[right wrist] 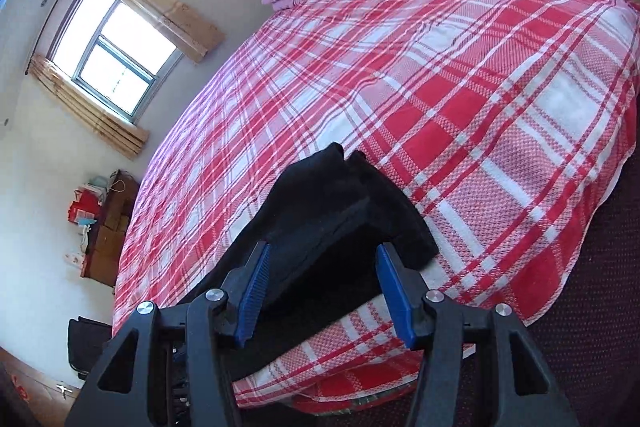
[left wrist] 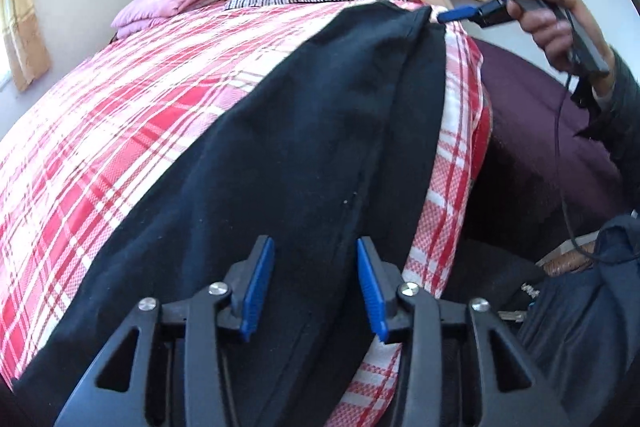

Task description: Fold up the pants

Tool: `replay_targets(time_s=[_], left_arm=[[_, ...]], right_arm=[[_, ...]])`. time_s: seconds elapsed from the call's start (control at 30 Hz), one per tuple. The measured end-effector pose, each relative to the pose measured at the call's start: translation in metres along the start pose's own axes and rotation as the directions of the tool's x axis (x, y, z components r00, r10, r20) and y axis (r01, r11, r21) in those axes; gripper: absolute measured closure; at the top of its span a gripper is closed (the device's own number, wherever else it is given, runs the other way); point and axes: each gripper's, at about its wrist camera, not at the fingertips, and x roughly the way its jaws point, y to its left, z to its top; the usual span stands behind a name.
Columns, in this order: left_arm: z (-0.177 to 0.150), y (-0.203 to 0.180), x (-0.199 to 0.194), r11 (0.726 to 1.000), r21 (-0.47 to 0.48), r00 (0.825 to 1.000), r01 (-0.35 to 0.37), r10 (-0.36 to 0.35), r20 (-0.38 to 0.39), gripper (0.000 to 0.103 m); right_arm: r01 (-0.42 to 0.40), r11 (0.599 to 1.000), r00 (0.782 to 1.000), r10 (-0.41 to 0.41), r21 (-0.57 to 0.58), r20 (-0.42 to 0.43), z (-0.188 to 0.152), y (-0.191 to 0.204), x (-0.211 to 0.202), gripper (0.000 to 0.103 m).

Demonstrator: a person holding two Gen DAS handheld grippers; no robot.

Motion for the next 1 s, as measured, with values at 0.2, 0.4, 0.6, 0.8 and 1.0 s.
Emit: replay_targets(time_s=[0.2,0.4,0.6,0.8,1.0], left_arm=[[0.002,-0.004,0.003,1.0,0.018,1.0,-0.015,0.015,0.0,0.06],[0.01,0.006,-0.005,1.0,-0.028,1.0,-0.005,0.005,0.013,0.094],[0.008,0.009,-0.023,0.998,-0.054,0.997,0.03,-0.026,0.068,0.095],[-0.002,-0.008,-0.001,0.995,-0.034,0.996,0.09,-0.09,0.01,0.095],[-0.001,-0.011,0.004,0.994,-0.04,0.995,0.102,-0.102,0.007,0.095]], right_arm=[[-0.007,1.0,1.0,0.007,0.025,0.013,0.014,-0.009,0.028,0.089],[-0.06,0.998,0.996,0.062,-0.037,0.06,0.03,0.015,0.03,0.097],[-0.159,0.974,0.971,0.184,-0.16,0.153,0.029,0.038,-0.014,0.097],[-0.074,0.992,0.99,0.085,-0.102,0.113,0.002,-0.013,-0.012,0.097],[-0.05,0.999,0.995,0.05,-0.01,0.082,0.001,-0.048,-0.009,0.082]])
